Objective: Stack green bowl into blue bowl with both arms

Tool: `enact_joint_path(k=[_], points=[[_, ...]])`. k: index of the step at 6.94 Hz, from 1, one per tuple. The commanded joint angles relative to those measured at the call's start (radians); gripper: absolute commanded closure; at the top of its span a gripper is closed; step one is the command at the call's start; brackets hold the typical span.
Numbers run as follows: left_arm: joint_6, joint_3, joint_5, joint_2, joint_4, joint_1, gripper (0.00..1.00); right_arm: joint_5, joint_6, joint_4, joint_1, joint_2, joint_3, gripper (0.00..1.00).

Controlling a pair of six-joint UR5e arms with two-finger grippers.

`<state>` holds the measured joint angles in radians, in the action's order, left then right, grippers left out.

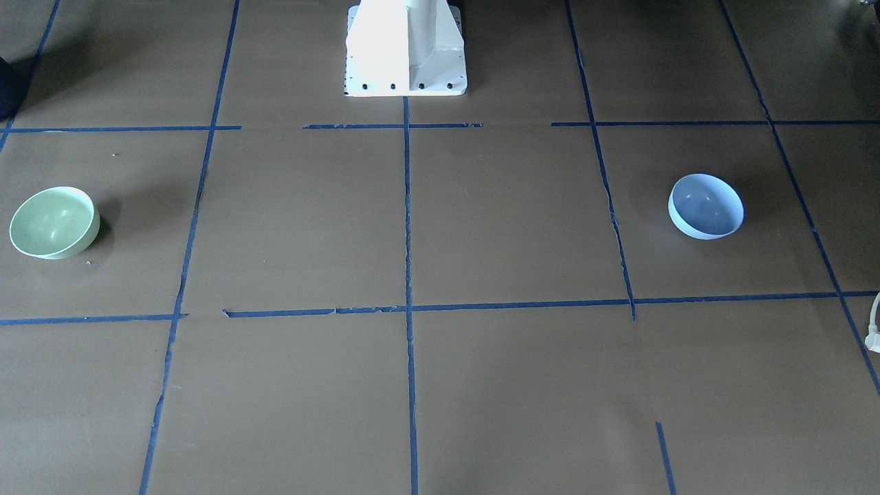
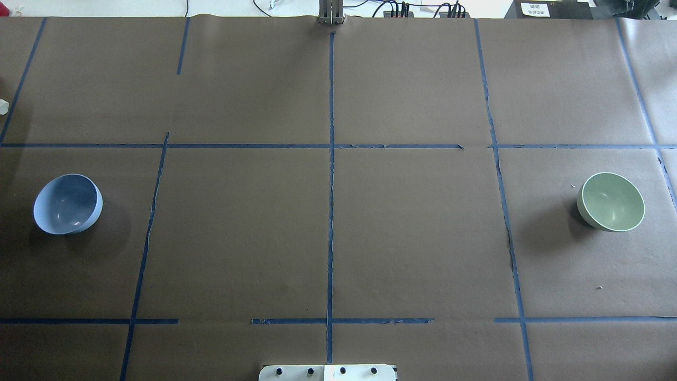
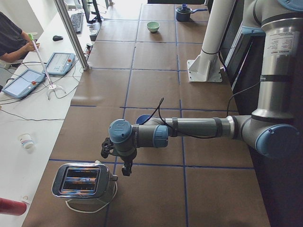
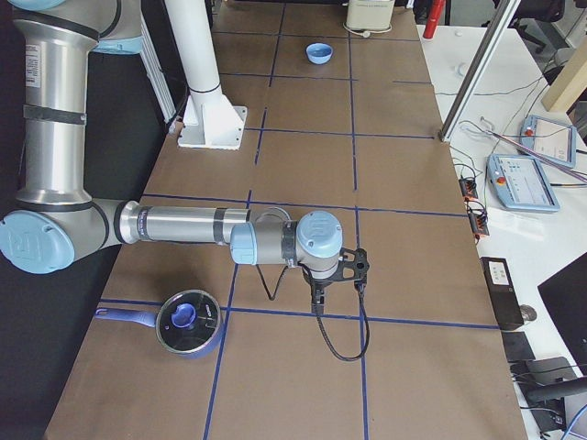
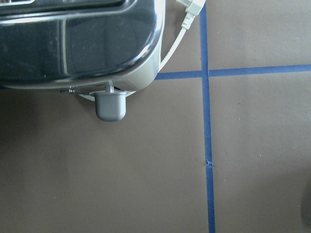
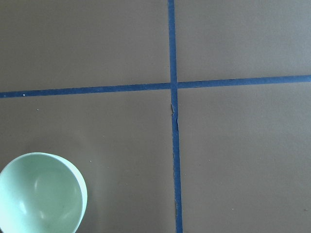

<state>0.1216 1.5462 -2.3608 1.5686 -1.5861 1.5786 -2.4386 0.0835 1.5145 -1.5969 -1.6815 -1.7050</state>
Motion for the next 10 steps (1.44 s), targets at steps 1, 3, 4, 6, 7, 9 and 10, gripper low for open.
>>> enact_joint_path(k=[1,3,4,6,7,9,10], points=[[-0.028,0.037,-0.002,0.011,-0.014,-0.012,0.00,-0.035,0.005,-0.011,0.008,0.029,-0.017,0.00],[-0.176,0.046,-0.128,0.030,-0.026,-0.093,0.00,-0.065,0.136,-0.011,0.011,0.078,0.018,0.00],[-0.271,0.055,-0.162,0.022,-0.104,-0.133,0.00,-0.085,0.139,-0.016,0.023,0.083,0.015,0.00],[-0.571,0.033,-0.119,-0.039,-0.405,-0.248,0.01,-0.085,0.143,-0.051,0.023,0.082,0.012,0.00],[-0.737,0.011,-0.051,-0.054,-0.549,-0.325,0.03,-0.085,0.143,-0.051,0.023,0.082,0.010,0.00],[-0.978,-0.023,0.032,-0.053,-0.733,-0.454,0.03,-0.085,0.143,-0.051,0.023,0.082,0.010,0.00],[-1.028,-0.018,0.032,-0.050,-0.762,-0.479,0.02,-0.085,0.143,-0.051,0.023,0.082,0.012,0.00]])
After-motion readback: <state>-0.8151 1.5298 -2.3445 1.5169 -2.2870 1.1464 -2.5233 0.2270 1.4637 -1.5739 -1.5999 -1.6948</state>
